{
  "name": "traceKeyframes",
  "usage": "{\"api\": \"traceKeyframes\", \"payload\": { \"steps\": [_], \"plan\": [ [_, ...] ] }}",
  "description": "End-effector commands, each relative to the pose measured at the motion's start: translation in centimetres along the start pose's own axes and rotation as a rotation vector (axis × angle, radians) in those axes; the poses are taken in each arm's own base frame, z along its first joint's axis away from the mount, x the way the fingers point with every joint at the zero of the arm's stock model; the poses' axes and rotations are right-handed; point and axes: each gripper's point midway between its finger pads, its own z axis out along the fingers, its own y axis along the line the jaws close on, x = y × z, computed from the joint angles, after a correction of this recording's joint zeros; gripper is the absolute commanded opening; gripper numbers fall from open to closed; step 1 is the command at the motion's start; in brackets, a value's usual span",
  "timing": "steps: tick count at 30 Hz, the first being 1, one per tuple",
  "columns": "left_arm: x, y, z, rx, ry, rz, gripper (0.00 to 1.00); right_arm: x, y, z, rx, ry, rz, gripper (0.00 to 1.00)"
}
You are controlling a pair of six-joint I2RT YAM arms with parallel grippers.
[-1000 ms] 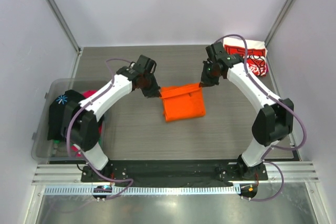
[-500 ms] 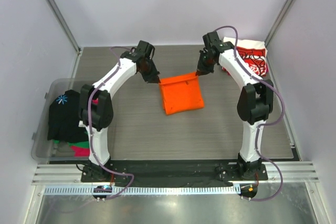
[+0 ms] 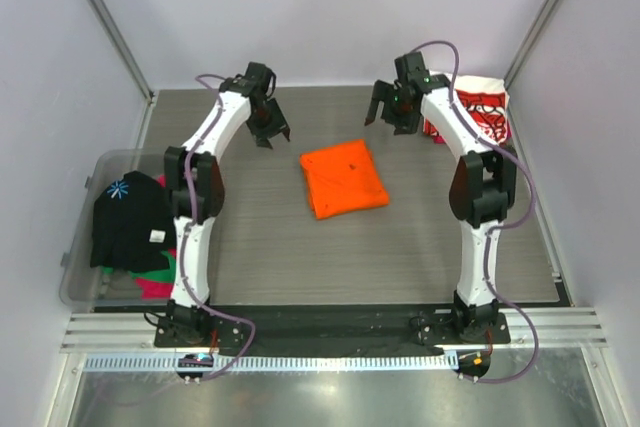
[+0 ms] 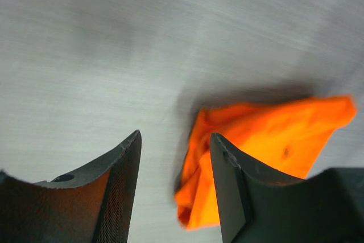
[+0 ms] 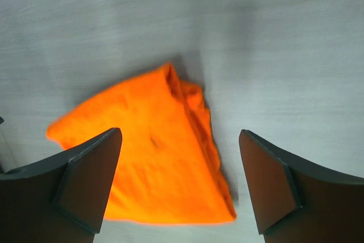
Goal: Fold and stack the t-shirts
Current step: Fold the tshirt
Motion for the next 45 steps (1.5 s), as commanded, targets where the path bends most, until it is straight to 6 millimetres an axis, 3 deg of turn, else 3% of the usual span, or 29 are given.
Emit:
{"api": "traceKeyframes", "payload": {
  "steps": [1,2,3,4,5,7,8,11,13,14,16,17,18,20,21,22,26,29,31,32,33,34,36,37,38,40,42,43,45],
  "plan": [
    [1.8,-1.8,-7.2,0.068,-0.077,0.081,0.53,0.7,3.8,-5.8,-0.152,-0.09,-0.031,0.89],
    [2.4,-2.1,-7.7,0.09,-0.078,0.086,0.52,3.8,2.7,-4.5,-0.147,-0.025,-0.021,0.89],
    [4.2,-2.4,-6.9,0.111,-0.046,0.103,0.52,3.7,3.8,-5.9,-0.201,-0.068,-0.028,0.88],
    [5.2,-3.0,-7.1,0.136,-0.036,0.112,0.52,5.0,4.3,-5.8,-0.242,-0.041,-0.01,0.88],
    [5.5,-4.2,-8.0,0.192,-0.059,0.126,0.51,7.7,3.7,-4.7,-0.24,0.016,-0.003,0.87],
    [9.1,-6.0,-7.5,0.261,0.012,0.175,0.5,8.9,3.9,-4.2,-0.283,0.025,0.005,0.86],
    [10.5,-7.6,-7.7,0.306,0.016,0.204,0.5,11.0,3.2,-3.3,-0.284,0.078,0.022,0.85],
    [13.5,-9.2,-6.2,0.345,0.076,0.25,0.5,14.2,1.5,-1.6,-0.273,0.127,0.037,0.84],
    [14.4,-9.6,-5.1,0.363,0.111,0.257,0.49,15.4,0.7,-0.8,-0.263,0.132,0.038,0.83],
    [14.7,-9.7,-4.3,0.37,0.123,0.256,0.49,17.3,-0.6,-0.2,-0.237,0.164,0.045,0.83],
    [15.0,-9.0,-1.8,0.337,0.141,0.275,0.48,18.4,-1.5,0.3,-0.219,0.165,0.046,0.82],
    [14.2,-9.0,-1.4,0.311,0.113,0.295,0.48,20.3,-2.6,0.6,-0.196,0.198,0.057,0.82],
    [14.4,-8.0,0.7,0.264,0.134,0.342,0.48,20.8,-2.8,0.7,-0.196,0.2,0.074,0.81],
    [13.3,-7.8,0.9,0.206,0.131,0.389,0.47,23.2,-3.7,0.4,-0.192,0.233,0.107,0.8],
    [12.9,-7.3,1.7,0.165,0.125,0.408,0.47,23.6,-3.6,0.2,-0.198,0.23,0.125,0.8],
    [12.8,-6.6,3.0,0.128,0.137,0.435,0.47,25.3,-3.7,0.0,-0.191,0.257,0.121,0.8],
    [11.4,-6.6,3.9,0.073,0.114,0.484,0.47,27.4,-2.5,-2.0,-0.189,0.264,0.103,0.8],
    [9.5,-7.5,2.6,0.055,0.061,0.517,0.48,28.1,-2.0,-4.3,-0.157,0.254,0.1,0.8],
    [9.1,-7.3,1.2,0.028,0.054,0.516,0.48,26.4,-0.9,-6.1,-0.18,0.195,0.092,0.81],
    [8.6,-8.0,-0.8,0.048,0.021,0.514,0.48,26.2,-0.8,-6.8,-0.176,0.193,0.089,0.81],
    [8.5,-8.3,-1.9,0.059,0.006,0.511,0.49,25.2,-0.2,-7.8,-0.194,0.16,0.083,0.82],
    [8.5,-8.7,-4.5,0.086,-0.023,0.501,0.5,23.7,0.3,-8.9,-0.193,0.124,0.065,0.83],
    [8.8,-8.6,-6.6,0.105,-0.04,0.48,0.5,21.9,1.3,-9.9,-0.201,0.089,0.045,0.83],
    [10.0,-7.7,-6.6,0.102,-0.015,0.467,0.5,20.0,2.4,-10.7,-0.223,0.052,0.038,0.83],
    [10.2,-8.0,-8.9,0.142,-0.039,0.443,0.5,19.4,2.5,-10.9,-0.217,0.043,0.022,0.84],
    [11.1,-8.2,-10.0,0.193,-0.051,0.423,0.5,17.4,3.3,-10.8,-0.219,0.019,0.012,0.83],
    [13.5,-7.0,-10.0,0.211,-0.012,0.397,0.5,15.7,3.0,-10.0,-0.204,0.007,0.011,0.83],
    [15.1,-6.5,-8.7,0.216,0.012,0.4,0.5,14.6,3.3,-9.2,-0.201,0.003,0.013,0.82],
    [16.4,-6.5,-8.7,0.255,0.027,0.38,0.5,13.2,3.0,-8.0,-0.195,0.007,0.01,0.82]
  ]
}}
